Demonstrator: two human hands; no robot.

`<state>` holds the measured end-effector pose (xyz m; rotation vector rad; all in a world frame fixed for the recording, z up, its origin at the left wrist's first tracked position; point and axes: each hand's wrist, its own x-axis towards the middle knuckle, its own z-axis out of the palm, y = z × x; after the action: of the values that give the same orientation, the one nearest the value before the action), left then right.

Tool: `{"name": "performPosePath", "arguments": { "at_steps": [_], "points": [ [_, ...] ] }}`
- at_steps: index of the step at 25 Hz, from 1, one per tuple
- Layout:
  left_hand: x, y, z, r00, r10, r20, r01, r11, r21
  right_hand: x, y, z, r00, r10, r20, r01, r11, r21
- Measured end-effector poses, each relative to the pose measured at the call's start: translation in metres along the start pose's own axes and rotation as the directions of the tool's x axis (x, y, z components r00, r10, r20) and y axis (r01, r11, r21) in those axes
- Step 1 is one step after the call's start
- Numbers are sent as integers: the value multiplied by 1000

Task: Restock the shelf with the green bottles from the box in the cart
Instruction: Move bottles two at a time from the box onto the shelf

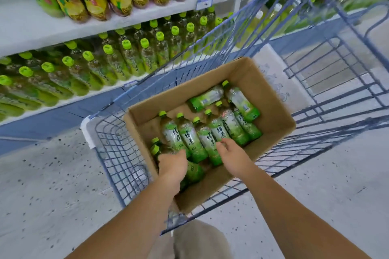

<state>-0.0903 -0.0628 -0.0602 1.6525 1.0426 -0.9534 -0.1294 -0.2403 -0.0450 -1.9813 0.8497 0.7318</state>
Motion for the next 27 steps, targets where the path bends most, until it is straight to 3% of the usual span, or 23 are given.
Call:
{"name": "performPosePath", "arguments": {
  "at_steps": [4,7,8,10,13,18,27],
  "points": [
    [37,3,24,986,-72,-151,84,994,71,57,10,19,999,11,47,-8,998,-65],
    [48,4,52,960,-14,-281,148,876,460,97,17,34,997,12,71,-3,992,-126],
    [49,-2,58,953,34,-300,127,857,499,108,19,40,997,22,79,-9,988,-154],
    [53,-20,59,926,199,-322,-20,875,484,121,22,50,994,51,98,-27,973,-231],
    [65,-38,51,881,429,-200,-284,817,501,132,30,73,996,72,55,-54,958,-281],
    [87,-11,48,955,214,-206,-139,935,327,134,21,94,995,97,-37,-103,899,-425],
    [103,3,27,977,164,-134,-132,967,216,140,9,117,994,33,-102,-84,829,-553]
  ]
}}
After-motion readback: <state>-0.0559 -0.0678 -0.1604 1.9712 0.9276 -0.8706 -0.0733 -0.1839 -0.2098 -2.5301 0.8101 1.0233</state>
